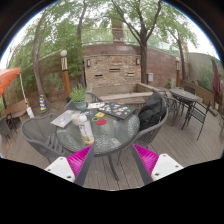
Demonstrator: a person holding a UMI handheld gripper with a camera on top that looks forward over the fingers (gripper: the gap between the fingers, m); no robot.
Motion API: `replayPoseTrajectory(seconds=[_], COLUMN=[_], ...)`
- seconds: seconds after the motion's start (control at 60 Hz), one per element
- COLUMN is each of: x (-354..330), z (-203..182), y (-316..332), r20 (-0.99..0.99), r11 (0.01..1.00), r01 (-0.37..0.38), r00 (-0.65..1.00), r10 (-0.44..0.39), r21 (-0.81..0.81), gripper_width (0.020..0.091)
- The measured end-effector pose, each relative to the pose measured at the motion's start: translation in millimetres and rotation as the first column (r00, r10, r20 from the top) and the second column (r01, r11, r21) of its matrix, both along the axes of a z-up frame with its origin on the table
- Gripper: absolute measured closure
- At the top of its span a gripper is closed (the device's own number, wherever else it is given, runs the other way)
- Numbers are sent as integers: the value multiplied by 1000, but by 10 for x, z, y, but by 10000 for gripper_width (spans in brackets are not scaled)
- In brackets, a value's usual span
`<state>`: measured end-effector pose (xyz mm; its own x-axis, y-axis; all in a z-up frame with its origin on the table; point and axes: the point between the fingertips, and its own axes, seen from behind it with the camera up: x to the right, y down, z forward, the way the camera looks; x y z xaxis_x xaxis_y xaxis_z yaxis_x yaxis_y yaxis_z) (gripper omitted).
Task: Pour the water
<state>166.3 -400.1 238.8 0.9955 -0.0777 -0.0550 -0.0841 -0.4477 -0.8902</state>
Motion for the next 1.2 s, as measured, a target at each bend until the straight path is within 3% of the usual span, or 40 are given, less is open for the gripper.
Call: replayPoseTrajectory(seconds=[0.283,0.417,0.683,0.917,1.117,1.167,1.2], x=[-502,-922,-1585,-1560,-1407,-1414,-1372], z=[-53,-122,-939,-1682,-1719,-1666,-1697], y=[168,375,1488,2591,3077,3179,3211], r20=[61,73,32,48,63,81,97], r11=[996,996,992,971,939,932,935], r01=[88,92,71,153,209,209,205], r00=[994,993,997,985,970,967,966], r10=[-86,-92,-74,-164,-234,-242,-241], r21=[-30,6,102,184,272,296,288], gripper_width=[276,279,286,297,302,350,494])
